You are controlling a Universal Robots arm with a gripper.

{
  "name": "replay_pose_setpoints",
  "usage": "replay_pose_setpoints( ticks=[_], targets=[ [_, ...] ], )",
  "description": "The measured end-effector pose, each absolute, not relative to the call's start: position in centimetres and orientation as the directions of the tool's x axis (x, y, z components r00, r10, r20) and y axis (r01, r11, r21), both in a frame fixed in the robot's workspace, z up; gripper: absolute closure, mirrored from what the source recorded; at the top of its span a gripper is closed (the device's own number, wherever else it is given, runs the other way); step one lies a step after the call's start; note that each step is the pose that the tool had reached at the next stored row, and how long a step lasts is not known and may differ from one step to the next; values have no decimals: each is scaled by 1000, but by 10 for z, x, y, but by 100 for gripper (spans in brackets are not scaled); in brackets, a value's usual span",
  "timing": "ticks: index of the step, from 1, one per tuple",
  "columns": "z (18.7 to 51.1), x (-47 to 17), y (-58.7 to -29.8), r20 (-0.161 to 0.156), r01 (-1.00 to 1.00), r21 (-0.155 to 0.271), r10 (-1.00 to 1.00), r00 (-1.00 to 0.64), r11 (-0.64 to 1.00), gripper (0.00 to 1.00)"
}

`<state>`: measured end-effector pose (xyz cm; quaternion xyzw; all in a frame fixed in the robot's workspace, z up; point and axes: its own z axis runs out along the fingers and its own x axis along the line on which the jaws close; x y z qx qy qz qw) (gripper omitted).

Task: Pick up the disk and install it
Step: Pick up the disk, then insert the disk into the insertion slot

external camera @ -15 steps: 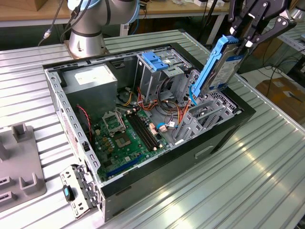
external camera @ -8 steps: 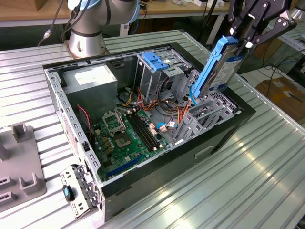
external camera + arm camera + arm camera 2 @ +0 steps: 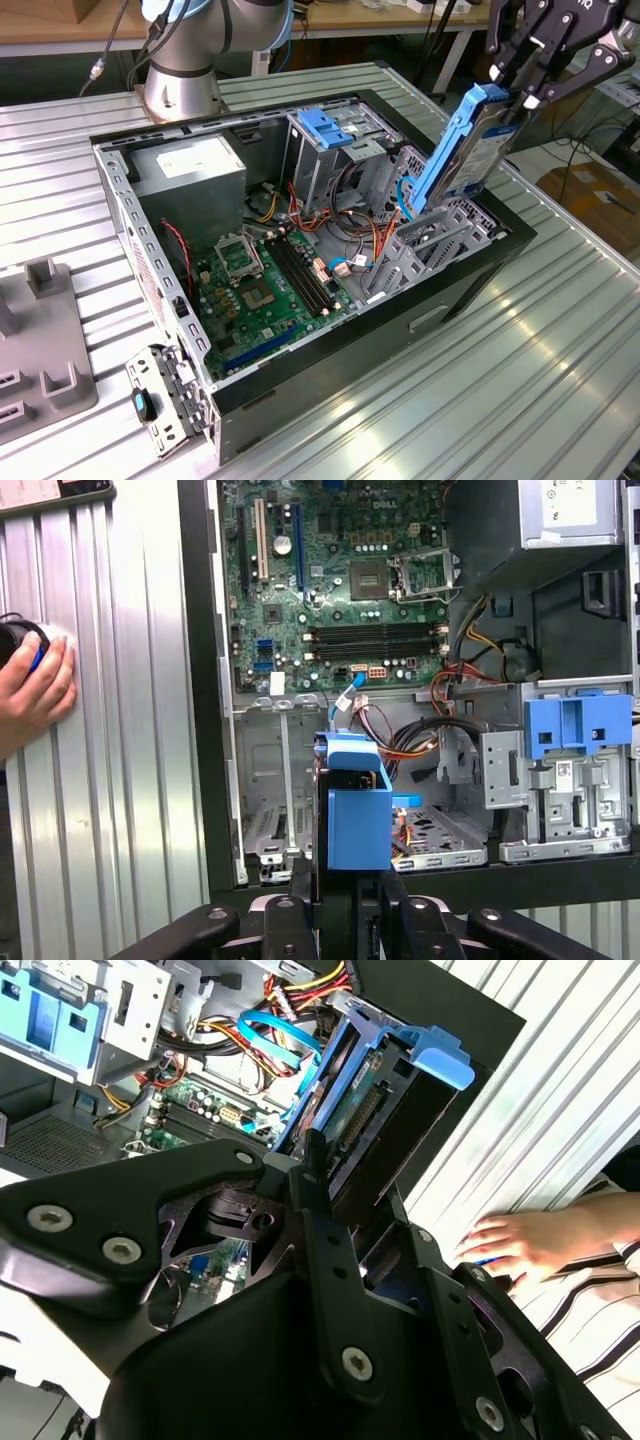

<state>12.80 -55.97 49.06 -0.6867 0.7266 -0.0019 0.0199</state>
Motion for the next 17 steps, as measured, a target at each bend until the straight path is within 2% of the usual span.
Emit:
replay_pose_setpoints(
  ticks=[7,17],
  targets=[
    [490,118,-565,-28,-997,-58,-998,-49,51,65],
    [482,105,-567,-26,-997,-59,-998,-48,50,65]
  ],
)
